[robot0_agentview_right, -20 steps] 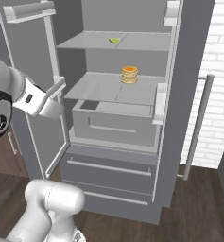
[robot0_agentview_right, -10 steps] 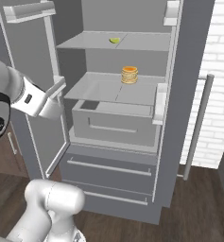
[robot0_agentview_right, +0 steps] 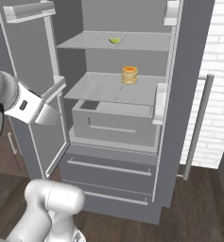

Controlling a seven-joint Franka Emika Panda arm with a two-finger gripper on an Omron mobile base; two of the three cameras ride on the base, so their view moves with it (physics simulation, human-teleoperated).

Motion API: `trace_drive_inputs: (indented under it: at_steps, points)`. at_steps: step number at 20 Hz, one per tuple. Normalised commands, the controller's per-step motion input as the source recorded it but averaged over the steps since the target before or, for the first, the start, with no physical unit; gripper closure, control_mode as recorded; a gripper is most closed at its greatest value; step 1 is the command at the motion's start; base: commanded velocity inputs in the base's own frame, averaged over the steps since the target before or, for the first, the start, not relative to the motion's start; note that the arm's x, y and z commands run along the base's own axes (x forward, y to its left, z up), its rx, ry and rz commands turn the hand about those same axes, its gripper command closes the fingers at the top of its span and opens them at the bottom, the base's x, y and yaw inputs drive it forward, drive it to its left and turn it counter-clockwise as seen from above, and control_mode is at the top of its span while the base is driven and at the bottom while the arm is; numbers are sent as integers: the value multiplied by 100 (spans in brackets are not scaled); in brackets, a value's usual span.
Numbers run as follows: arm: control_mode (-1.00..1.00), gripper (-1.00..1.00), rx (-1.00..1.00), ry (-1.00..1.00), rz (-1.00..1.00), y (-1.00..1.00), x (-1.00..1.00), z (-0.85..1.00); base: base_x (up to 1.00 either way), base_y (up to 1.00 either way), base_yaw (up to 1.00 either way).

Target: Grab a lemon wedge from the fridge and one ice cube from the ice bowl, and put them in the glass of lemonade.

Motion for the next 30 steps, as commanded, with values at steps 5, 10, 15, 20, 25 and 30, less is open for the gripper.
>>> trace_drive_inputs:
  at_steps: [5, 10, 15, 20, 25, 30]
  points:
    - [100, -100, 0, 0, 0, -3, 0, 0, 28, -10, -2]
    - [100, -100, 0, 0, 0, 0, 0, 0, 30, -36, 0]
    - [100, -100, 0, 0, 0, 0, 0, 0, 54, -49, 0]
    - [100, -100, 0, 0, 0, 0, 0, 0, 61, -20, 0]
    - [100, -100, 0, 0, 0, 0, 0, 0, 81, 3, 0]
    - [100, -100, 0, 0, 0, 0, 0, 0, 70, 14, -2]
